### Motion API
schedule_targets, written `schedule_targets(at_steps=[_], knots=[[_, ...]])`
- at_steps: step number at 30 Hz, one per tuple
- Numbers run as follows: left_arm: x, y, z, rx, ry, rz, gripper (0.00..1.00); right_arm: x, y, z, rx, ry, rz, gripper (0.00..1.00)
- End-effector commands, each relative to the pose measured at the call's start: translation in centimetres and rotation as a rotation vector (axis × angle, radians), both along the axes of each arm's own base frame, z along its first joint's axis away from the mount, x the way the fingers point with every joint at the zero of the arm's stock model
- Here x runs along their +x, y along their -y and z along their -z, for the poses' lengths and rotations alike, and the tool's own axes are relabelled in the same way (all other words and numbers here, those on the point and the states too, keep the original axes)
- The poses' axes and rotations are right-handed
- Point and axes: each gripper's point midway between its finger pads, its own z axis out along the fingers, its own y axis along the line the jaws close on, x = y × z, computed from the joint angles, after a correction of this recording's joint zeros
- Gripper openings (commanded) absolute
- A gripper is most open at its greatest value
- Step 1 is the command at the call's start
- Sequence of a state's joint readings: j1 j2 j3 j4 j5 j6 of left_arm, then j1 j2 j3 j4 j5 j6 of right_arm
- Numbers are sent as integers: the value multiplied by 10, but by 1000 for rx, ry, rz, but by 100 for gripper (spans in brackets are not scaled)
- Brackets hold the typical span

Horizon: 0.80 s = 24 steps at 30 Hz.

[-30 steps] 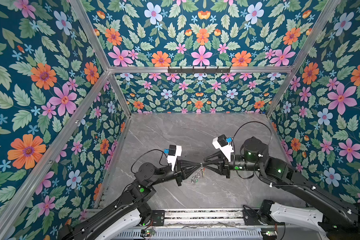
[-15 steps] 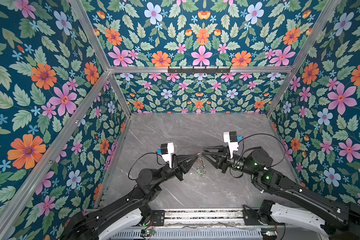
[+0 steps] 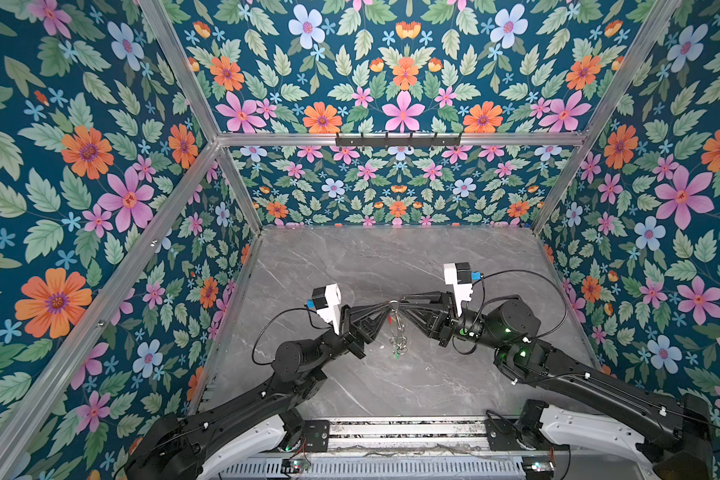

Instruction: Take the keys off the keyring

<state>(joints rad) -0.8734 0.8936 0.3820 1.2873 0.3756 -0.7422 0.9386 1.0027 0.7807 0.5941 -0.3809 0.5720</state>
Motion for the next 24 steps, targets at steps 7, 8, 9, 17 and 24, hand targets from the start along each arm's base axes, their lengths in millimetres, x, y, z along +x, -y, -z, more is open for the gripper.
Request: schedule_targets(at_steps=[7, 8, 9, 17, 24], knots=[[-4, -8, -9, -47, 27, -8, 0, -5, -1, -11, 41, 21, -23, 24], [-3, -7, -8, -45, 25, -9, 0, -5, -1, -12, 43, 22, -22, 23], [-3, -8, -8, -47, 24, -10, 0, -4, -1, -12, 43, 23, -22, 22], [-2, -7, -8, -45, 21, -13, 0, -4, -3, -10, 31, 18, -25, 12], [-1, -6, -6, -40, 13, -11, 0, -3, -5, -7, 11, 11, -25, 0]])
